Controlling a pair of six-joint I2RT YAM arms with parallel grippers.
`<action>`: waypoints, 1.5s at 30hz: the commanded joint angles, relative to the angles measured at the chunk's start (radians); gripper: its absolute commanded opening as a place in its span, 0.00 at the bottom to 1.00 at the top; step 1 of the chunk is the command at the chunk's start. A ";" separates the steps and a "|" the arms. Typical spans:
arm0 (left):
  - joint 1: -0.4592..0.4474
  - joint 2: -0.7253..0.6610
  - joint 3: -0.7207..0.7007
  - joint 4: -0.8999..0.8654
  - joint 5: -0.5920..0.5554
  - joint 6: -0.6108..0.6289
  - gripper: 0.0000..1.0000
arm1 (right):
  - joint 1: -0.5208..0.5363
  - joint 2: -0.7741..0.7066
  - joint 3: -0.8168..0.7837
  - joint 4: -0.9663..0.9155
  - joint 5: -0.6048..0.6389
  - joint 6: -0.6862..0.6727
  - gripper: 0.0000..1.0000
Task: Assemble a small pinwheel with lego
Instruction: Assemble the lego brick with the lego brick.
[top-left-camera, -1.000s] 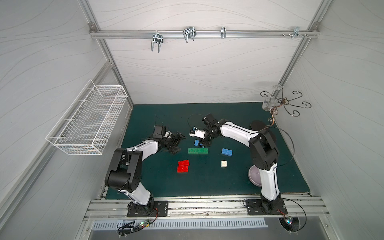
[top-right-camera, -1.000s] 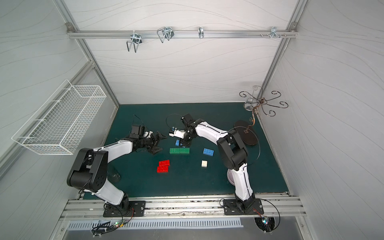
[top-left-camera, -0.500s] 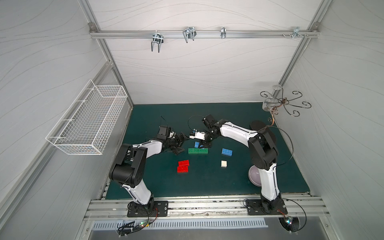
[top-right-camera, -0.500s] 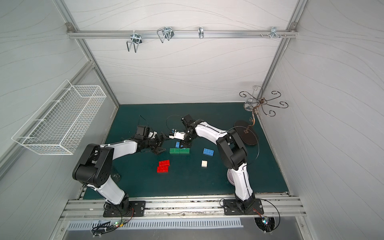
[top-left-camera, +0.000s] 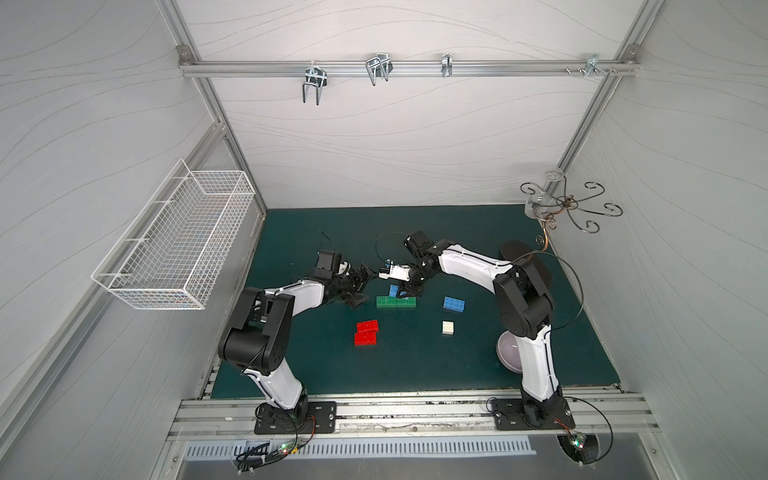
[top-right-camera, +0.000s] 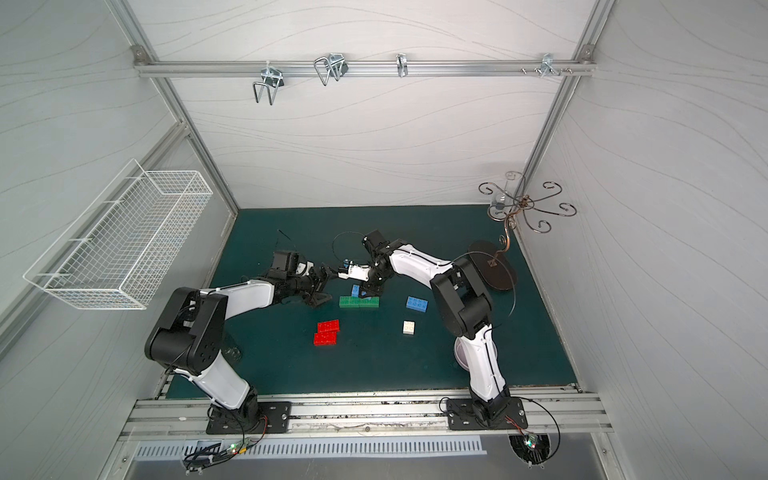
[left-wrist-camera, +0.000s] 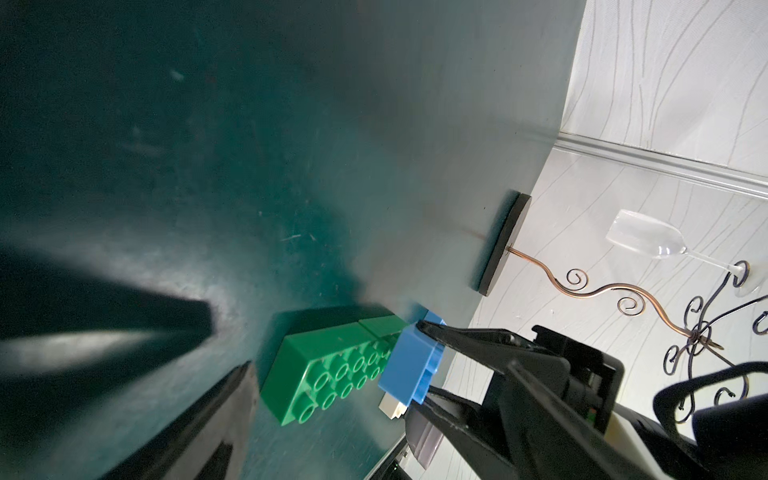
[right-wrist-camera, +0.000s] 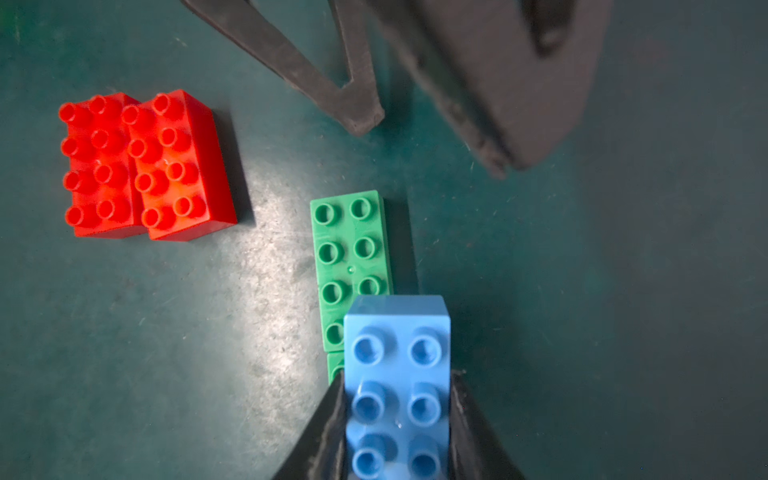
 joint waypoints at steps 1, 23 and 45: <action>-0.003 0.008 -0.003 0.035 -0.011 -0.003 0.96 | 0.005 0.014 -0.004 0.014 -0.019 -0.002 0.21; 0.004 0.016 -0.059 0.098 -0.006 -0.046 0.96 | 0.029 0.035 -0.010 0.006 0.032 -0.024 0.22; 0.078 -0.013 -0.109 0.156 0.012 -0.071 0.94 | 0.072 0.098 -0.031 -0.055 0.181 -0.102 0.19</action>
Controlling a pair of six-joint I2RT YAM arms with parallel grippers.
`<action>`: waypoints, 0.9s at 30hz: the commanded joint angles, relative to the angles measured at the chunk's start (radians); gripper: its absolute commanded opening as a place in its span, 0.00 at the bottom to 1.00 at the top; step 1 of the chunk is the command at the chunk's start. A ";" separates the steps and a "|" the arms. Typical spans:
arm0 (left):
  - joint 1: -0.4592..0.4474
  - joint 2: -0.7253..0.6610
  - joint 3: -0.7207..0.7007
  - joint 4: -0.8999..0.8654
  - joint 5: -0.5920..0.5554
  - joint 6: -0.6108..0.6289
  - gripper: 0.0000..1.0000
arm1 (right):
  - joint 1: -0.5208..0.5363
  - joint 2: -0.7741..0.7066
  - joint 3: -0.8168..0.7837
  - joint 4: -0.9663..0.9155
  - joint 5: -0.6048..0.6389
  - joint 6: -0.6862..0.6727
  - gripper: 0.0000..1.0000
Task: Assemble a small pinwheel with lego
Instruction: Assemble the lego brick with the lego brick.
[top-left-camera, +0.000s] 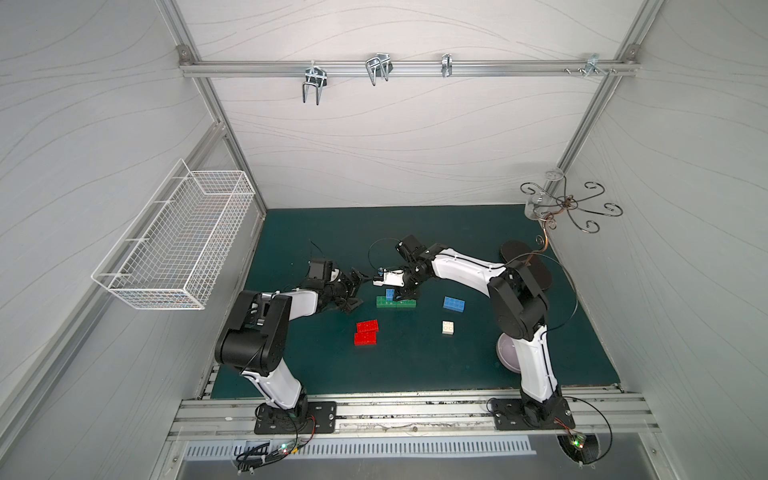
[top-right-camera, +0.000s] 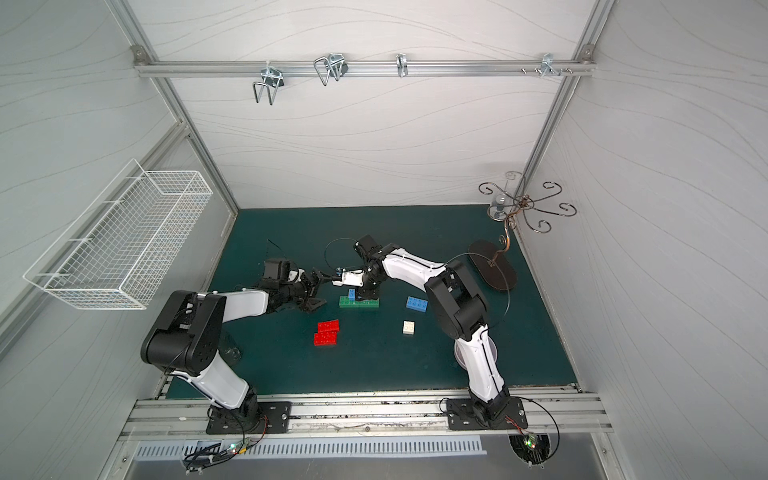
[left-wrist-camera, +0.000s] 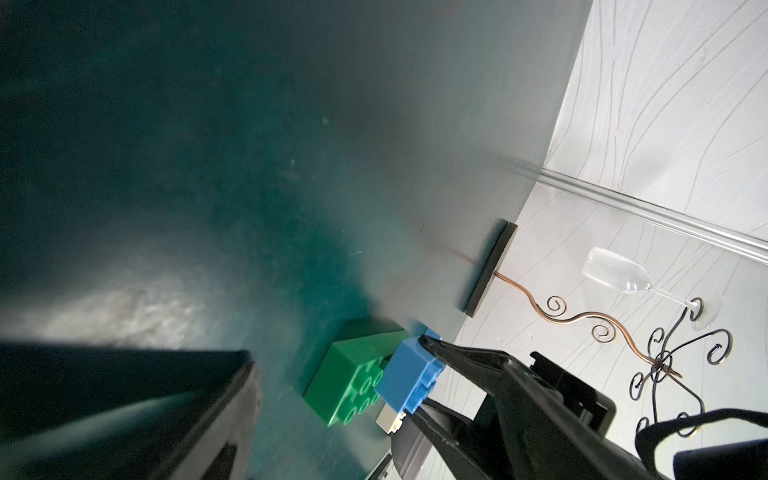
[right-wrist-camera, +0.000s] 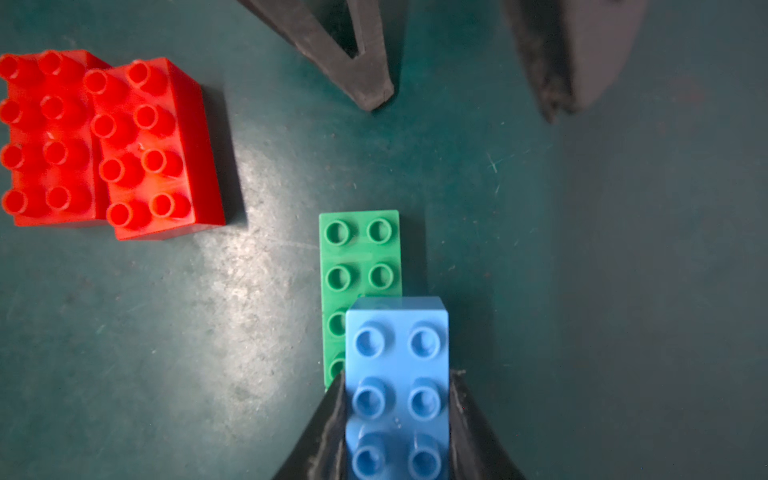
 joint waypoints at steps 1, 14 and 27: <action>0.007 0.003 0.011 0.022 0.008 0.005 0.94 | 0.015 0.082 -0.036 -0.075 0.079 -0.034 0.19; 0.008 0.040 -0.020 0.124 0.061 -0.035 0.94 | 0.004 0.061 -0.093 -0.099 0.070 -0.044 0.17; 0.009 0.030 -0.012 0.095 0.059 -0.015 0.94 | 0.036 0.109 -0.074 -0.115 0.111 -0.047 0.17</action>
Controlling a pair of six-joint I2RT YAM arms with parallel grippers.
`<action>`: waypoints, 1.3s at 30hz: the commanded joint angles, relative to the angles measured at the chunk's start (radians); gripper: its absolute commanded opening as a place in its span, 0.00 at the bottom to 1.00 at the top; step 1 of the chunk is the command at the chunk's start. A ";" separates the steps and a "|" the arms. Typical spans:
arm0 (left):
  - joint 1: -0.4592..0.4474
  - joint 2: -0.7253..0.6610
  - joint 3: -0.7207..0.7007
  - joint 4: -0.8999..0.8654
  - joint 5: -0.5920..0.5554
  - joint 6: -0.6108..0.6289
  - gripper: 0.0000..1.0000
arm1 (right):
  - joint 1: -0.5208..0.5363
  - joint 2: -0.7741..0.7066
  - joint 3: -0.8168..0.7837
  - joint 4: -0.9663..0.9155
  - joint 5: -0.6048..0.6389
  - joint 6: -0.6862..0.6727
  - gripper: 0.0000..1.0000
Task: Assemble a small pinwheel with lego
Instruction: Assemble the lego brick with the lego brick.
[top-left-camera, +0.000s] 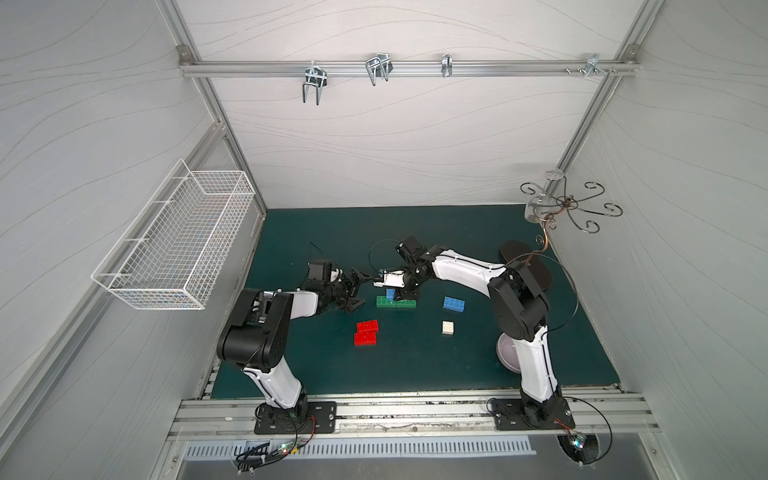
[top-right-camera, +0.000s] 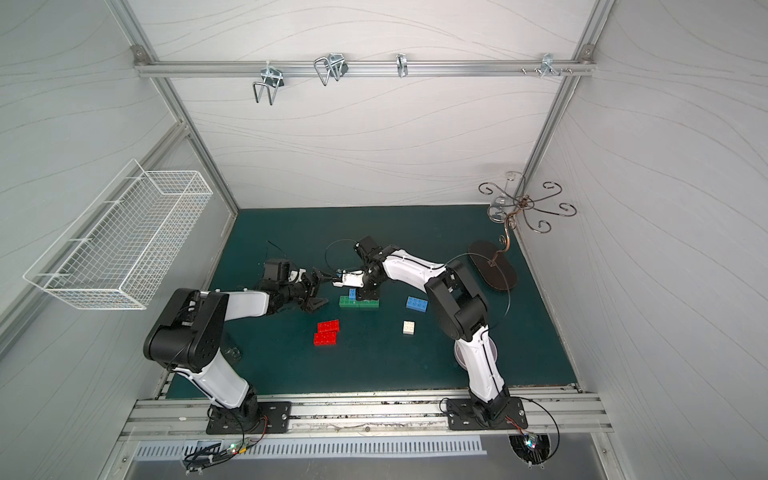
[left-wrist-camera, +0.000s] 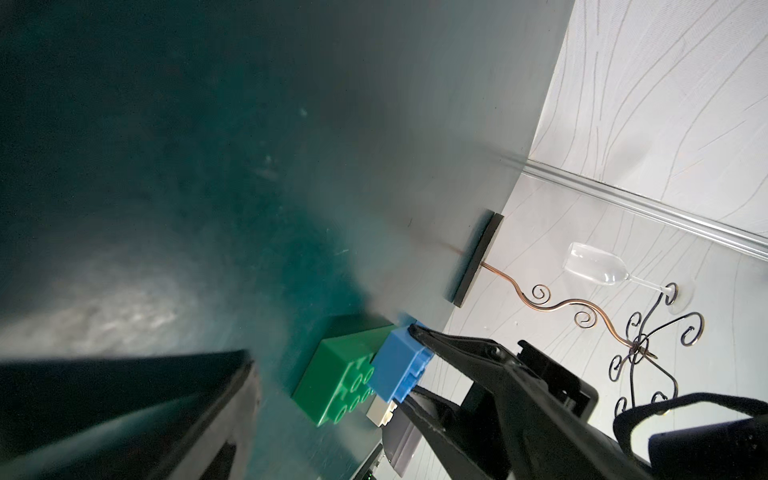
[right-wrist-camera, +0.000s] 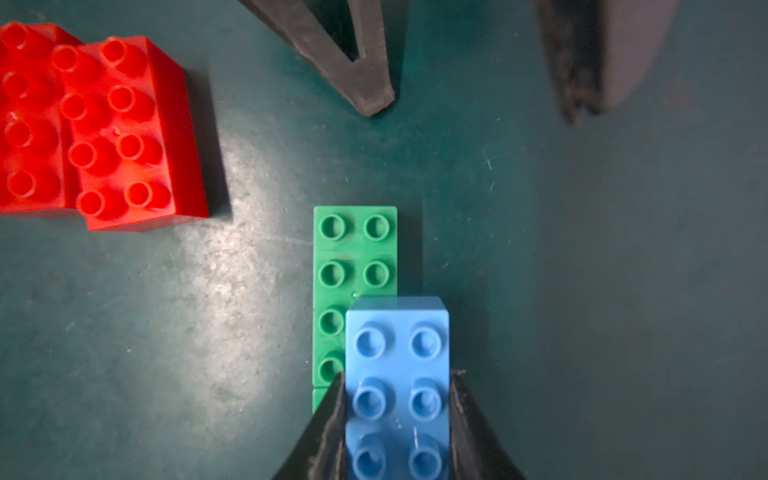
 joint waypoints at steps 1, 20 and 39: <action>0.004 0.007 0.005 0.017 0.014 0.009 0.94 | 0.037 0.119 -0.048 -0.139 0.093 -0.022 0.17; 0.004 -0.027 0.018 -0.041 0.016 0.051 0.97 | 0.004 -0.110 -0.112 0.101 0.042 0.121 0.73; -0.227 -0.058 0.677 -0.872 -0.129 0.766 0.97 | -0.385 -0.688 -0.361 0.083 -0.219 0.887 0.81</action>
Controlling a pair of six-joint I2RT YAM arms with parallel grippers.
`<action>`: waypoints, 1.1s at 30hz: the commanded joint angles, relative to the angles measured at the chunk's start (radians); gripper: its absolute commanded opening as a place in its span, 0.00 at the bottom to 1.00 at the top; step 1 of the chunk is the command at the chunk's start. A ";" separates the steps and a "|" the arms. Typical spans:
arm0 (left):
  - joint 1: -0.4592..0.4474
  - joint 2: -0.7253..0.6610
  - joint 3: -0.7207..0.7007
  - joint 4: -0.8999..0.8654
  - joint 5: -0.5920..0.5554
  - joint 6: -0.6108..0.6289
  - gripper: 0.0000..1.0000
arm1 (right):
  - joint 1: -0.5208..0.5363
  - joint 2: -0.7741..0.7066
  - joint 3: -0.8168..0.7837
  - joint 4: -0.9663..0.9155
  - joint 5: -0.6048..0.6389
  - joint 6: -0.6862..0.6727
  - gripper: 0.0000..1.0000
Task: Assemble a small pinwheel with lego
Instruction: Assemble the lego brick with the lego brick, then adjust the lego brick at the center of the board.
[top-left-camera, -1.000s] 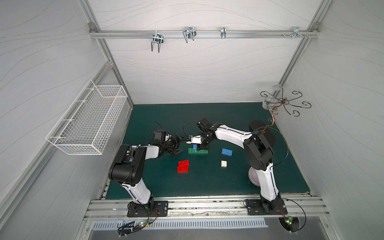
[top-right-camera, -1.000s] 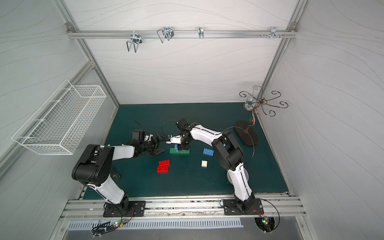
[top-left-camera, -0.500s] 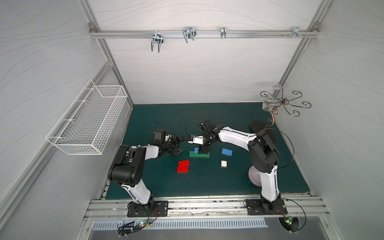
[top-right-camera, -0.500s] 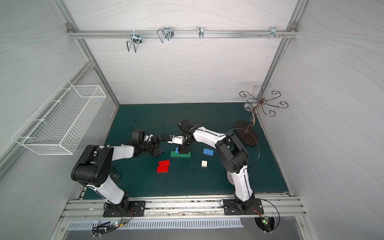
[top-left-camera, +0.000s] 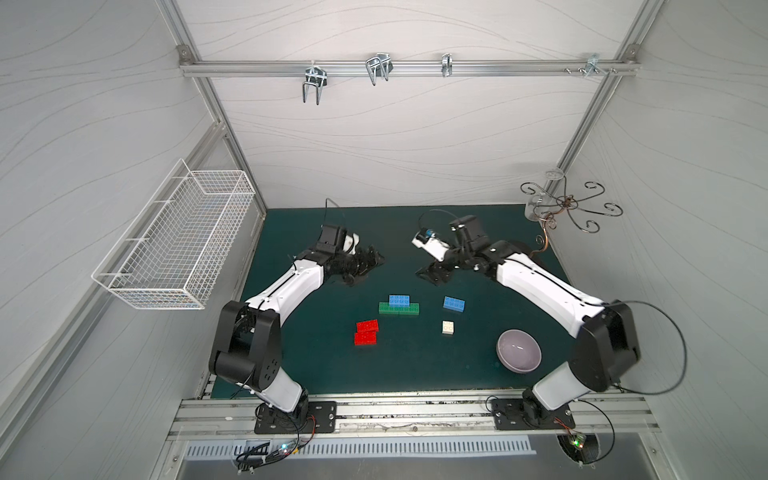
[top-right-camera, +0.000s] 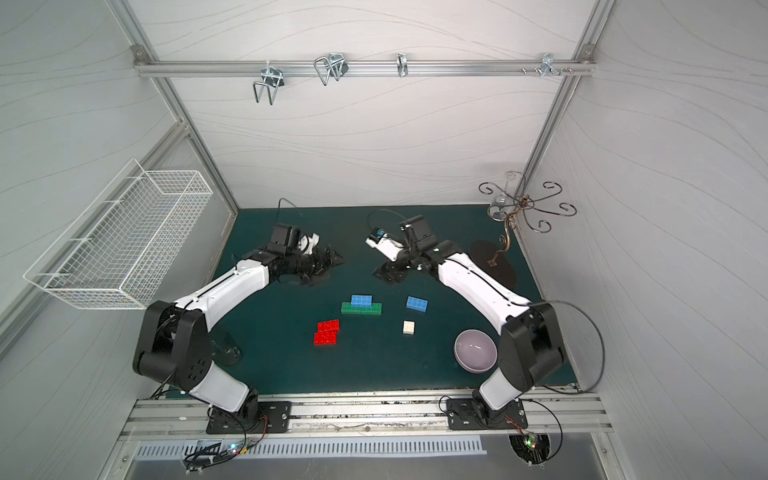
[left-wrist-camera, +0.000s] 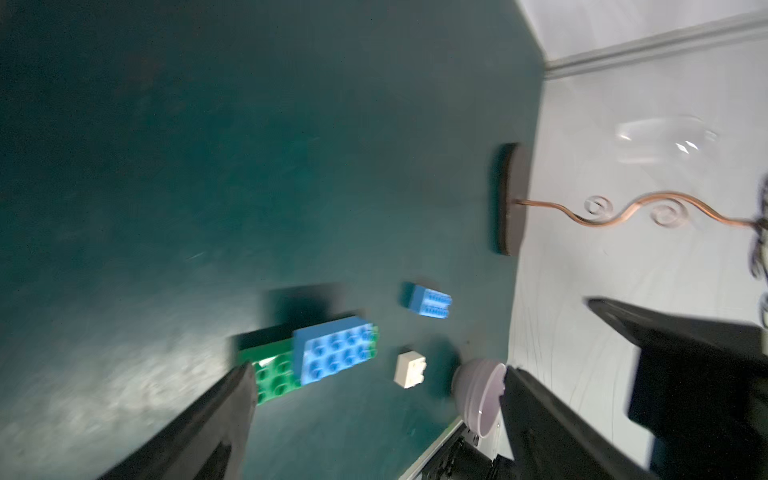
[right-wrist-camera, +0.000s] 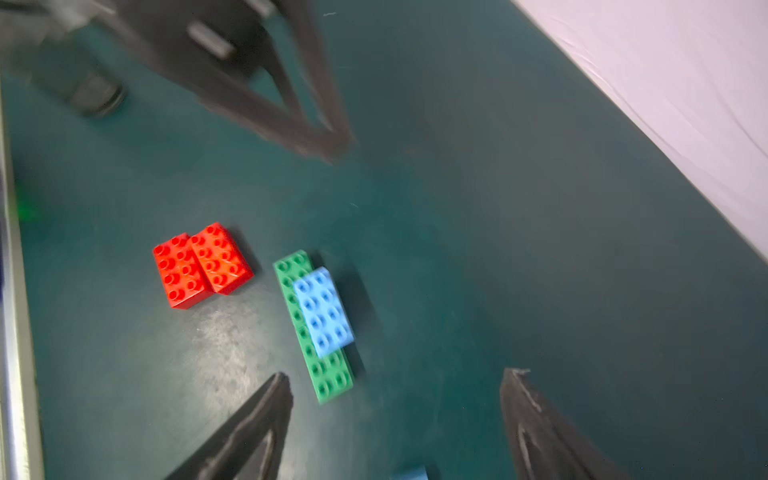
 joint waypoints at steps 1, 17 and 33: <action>-0.072 0.080 0.156 -0.205 0.028 0.265 0.97 | -0.156 -0.072 -0.050 -0.095 -0.163 0.404 0.80; -0.254 0.360 0.427 -0.352 -0.045 0.596 0.95 | -0.169 -0.045 -0.373 -0.099 -0.284 0.649 0.76; -0.291 0.413 0.400 -0.233 -0.028 0.550 0.95 | -0.194 0.188 -0.344 0.021 -0.220 0.677 0.78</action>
